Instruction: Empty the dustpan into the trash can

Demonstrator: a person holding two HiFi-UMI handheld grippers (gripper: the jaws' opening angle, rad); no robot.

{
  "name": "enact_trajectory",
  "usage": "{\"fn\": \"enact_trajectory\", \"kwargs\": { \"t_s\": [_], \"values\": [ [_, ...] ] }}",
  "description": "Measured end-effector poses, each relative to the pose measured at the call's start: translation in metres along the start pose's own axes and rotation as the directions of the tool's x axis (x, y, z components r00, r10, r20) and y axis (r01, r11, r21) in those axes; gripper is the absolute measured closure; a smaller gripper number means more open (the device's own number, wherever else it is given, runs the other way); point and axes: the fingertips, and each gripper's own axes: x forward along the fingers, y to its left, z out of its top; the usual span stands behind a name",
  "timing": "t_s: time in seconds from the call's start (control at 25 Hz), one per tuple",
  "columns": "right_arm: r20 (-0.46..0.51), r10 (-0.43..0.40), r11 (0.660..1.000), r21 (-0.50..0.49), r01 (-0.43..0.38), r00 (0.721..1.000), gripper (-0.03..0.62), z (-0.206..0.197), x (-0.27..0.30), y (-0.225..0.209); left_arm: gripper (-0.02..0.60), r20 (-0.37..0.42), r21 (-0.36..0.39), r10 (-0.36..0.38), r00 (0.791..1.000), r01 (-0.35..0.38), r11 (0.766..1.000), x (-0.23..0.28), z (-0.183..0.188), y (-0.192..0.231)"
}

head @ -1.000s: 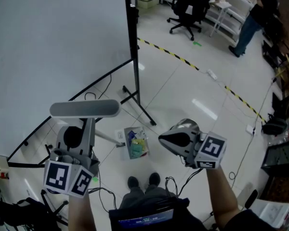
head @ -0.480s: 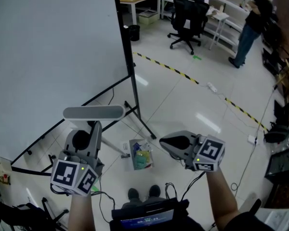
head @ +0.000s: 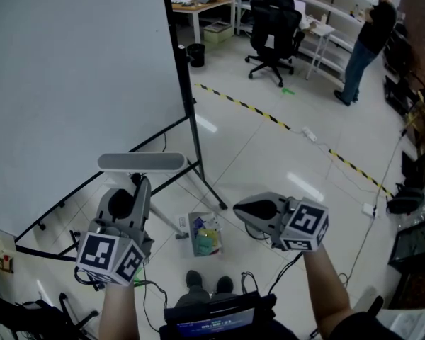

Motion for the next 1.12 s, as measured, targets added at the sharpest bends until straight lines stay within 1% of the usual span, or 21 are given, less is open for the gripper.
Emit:
{"fn": "enact_trajectory", "kwargs": {
  "t_s": [0.24, 0.52, 0.64, 0.88, 1.12],
  "values": [
    [-0.022, -0.038, 0.999, 0.006, 0.038, 0.999, 0.577, -0.001, 0.006, -0.001, 0.525, 0.013, 0.004, -0.032, 0.999, 0.032, 0.999, 0.005, 0.001, 0.007],
    [-0.059, -0.118, 0.993, 0.022, 0.119, 0.991, 0.577, -0.005, 0.022, -0.013, 0.525, 0.046, -0.031, -0.071, 0.996, 0.072, 0.997, 0.017, 0.001, 0.036],
    [-0.069, -0.147, 0.988, 0.029, 0.149, 0.987, 0.577, 0.0, 0.032, -0.015, 0.525, 0.054, -0.043, -0.088, 0.995, 0.09, 0.995, 0.022, 0.003, 0.054],
    [-0.072, -0.214, 0.975, 0.049, 0.218, 0.974, 0.577, 0.005, 0.049, -0.021, 0.523, 0.027, -0.069, -0.143, 0.989, 0.144, 0.987, 0.039, -0.017, 0.076],
    [-0.103, -0.278, 0.958, 0.038, 0.283, 0.955, 0.577, 0.007, 0.057, -0.03, 0.523, -0.016, -0.061, -0.201, 0.979, 0.2, 0.978, 0.066, -0.037, 0.079]
  ]
}}
